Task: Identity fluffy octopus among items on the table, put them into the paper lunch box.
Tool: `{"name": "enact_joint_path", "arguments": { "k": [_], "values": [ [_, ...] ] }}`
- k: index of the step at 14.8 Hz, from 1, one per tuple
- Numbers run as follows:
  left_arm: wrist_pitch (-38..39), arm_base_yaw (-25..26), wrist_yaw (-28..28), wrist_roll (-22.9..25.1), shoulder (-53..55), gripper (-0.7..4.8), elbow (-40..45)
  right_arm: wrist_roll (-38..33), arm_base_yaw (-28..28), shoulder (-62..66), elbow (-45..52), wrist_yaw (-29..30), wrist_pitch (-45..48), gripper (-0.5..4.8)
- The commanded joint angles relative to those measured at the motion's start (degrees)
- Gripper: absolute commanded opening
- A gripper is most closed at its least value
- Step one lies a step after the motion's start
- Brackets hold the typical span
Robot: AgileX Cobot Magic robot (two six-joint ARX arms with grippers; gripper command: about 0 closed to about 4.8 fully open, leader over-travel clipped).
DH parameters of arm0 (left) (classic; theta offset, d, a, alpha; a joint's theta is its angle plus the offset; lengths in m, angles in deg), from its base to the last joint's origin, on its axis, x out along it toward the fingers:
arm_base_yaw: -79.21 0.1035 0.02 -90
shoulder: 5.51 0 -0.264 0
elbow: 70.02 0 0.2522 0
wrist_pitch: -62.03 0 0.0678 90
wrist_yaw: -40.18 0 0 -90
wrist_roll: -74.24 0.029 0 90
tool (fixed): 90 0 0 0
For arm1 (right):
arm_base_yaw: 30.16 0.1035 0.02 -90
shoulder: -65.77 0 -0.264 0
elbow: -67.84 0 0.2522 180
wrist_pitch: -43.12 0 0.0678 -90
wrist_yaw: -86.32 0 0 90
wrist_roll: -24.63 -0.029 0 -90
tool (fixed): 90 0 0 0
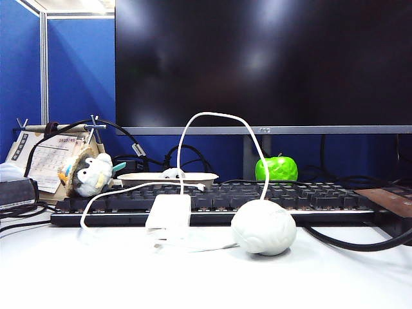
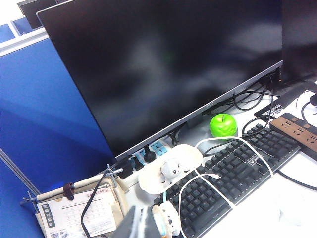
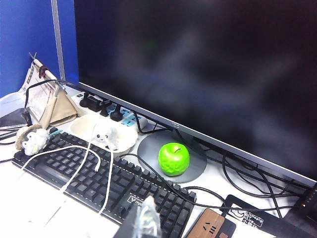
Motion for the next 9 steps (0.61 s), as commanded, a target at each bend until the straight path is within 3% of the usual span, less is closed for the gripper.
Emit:
{"name": "enact_joint_path", "arguments": {
  "k": [1,3,6,9],
  "values": [
    [-1.16,0.00,-0.57,-2.32,0.07,0.25,0.26,-0.09,-0.04,-0.07,-0.17,-0.28,0.66,-0.06],
    [-4.55,0.00,-0.61,-7.19,-0.02,0.25,2.64,-0.09,-0.04,-0.07,-0.17,-0.28,0.66,-0.06],
    [-18.36,0.00,-1.29,-7.54,0.00,0.25,11.04,-0.09,-0.04,-0.07,-0.17,-0.28,0.66,-0.06],
    [-34.03,0.00,-7.39,-8.83,0.00,0.25,21.77,-0.09,-0.04,-0.07,-0.17,-0.28,0.66,-0.06]
  ]
}}
